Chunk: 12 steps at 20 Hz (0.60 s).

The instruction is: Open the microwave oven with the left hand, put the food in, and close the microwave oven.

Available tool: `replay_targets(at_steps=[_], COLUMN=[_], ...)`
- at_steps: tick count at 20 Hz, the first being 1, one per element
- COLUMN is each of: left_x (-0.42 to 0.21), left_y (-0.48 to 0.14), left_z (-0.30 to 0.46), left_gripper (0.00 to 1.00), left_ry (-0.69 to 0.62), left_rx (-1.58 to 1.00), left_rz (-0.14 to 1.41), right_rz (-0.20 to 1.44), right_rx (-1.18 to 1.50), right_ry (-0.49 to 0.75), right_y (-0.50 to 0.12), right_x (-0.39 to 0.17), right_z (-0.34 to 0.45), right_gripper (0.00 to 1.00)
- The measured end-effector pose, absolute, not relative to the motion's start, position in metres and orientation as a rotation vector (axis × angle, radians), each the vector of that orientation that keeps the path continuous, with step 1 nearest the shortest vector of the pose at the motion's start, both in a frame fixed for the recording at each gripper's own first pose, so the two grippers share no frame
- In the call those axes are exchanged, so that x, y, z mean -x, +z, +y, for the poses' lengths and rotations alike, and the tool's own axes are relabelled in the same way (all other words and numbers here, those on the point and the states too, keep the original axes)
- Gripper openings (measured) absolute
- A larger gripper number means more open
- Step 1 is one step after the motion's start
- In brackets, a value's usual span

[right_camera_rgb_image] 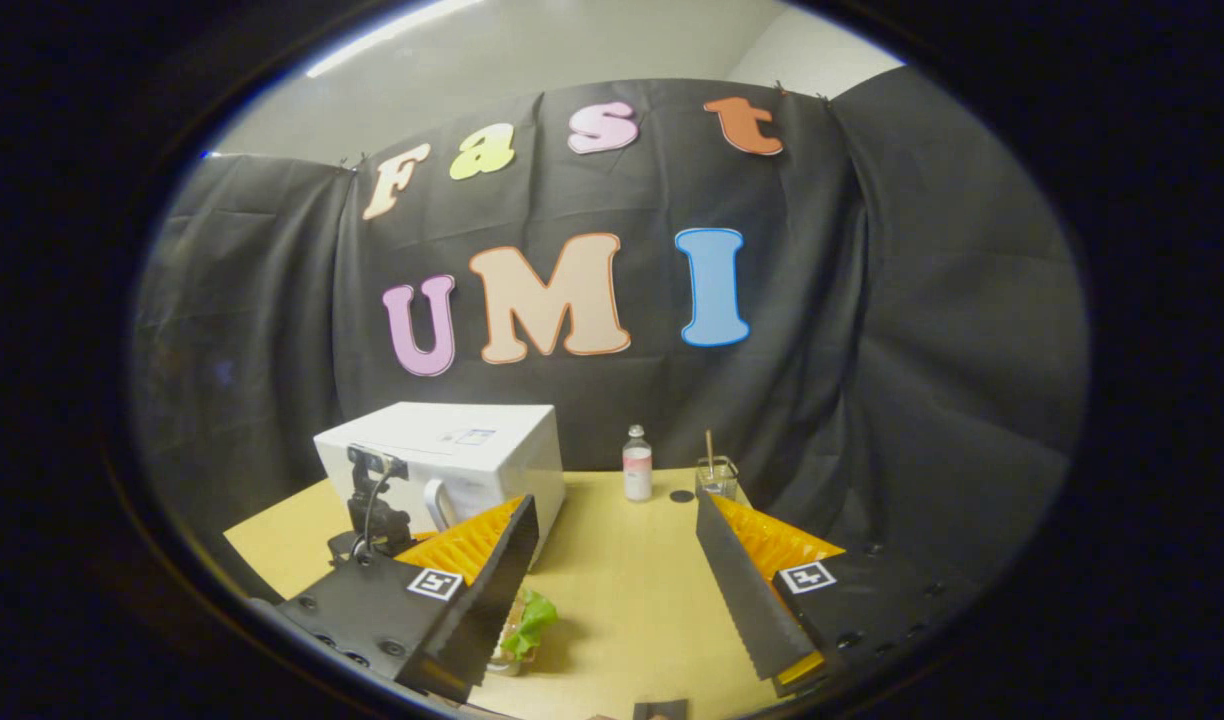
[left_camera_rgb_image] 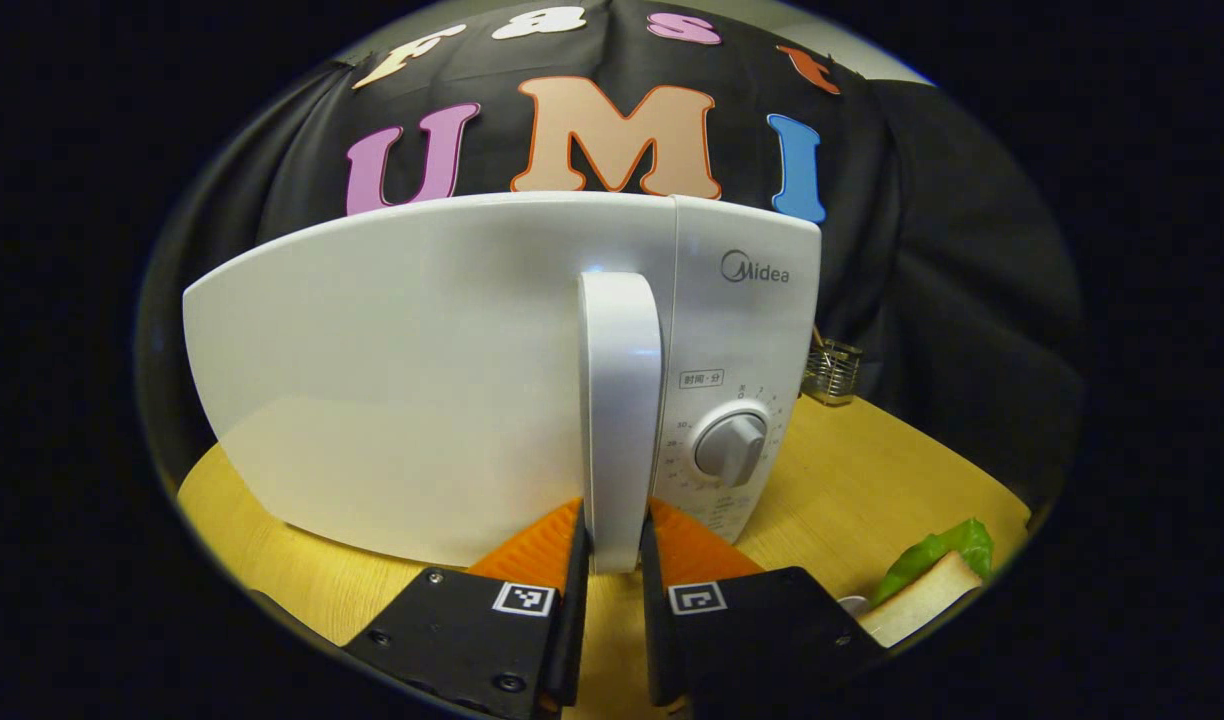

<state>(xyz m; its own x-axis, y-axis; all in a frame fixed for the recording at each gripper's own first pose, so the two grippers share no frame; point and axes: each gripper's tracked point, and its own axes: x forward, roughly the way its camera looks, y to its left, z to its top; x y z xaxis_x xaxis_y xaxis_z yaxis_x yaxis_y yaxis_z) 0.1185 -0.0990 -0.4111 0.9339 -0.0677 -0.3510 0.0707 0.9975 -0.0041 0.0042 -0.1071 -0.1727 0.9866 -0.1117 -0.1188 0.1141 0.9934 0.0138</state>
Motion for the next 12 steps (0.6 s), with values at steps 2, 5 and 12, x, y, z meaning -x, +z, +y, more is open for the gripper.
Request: replay_targets(at_steps=[2, 5, 12], left_x=[-0.118, -0.116, -0.115], left_y=[-0.411, -0.41, -0.409], left_z=[-0.099, -0.099, -0.1], left_gripper=[0.25, 0.24, 0.11], left_ry=[-0.077, -0.088, -0.077], left_rx=[0.003, -0.012, 0.034], left_rz=[0.356, 0.341, 0.306], right_rz=[0.115, 0.119, 0.14], right_rx=[-0.03, -0.032, -0.035], right_ry=[-0.113, -0.116, -0.127], right_y=[-0.173, -0.176, -0.184], right_x=[-0.003, 0.0, 0.008], right_z=[-0.108, -0.109, -0.11], right_gripper=[0.92, 0.92, 0.92])
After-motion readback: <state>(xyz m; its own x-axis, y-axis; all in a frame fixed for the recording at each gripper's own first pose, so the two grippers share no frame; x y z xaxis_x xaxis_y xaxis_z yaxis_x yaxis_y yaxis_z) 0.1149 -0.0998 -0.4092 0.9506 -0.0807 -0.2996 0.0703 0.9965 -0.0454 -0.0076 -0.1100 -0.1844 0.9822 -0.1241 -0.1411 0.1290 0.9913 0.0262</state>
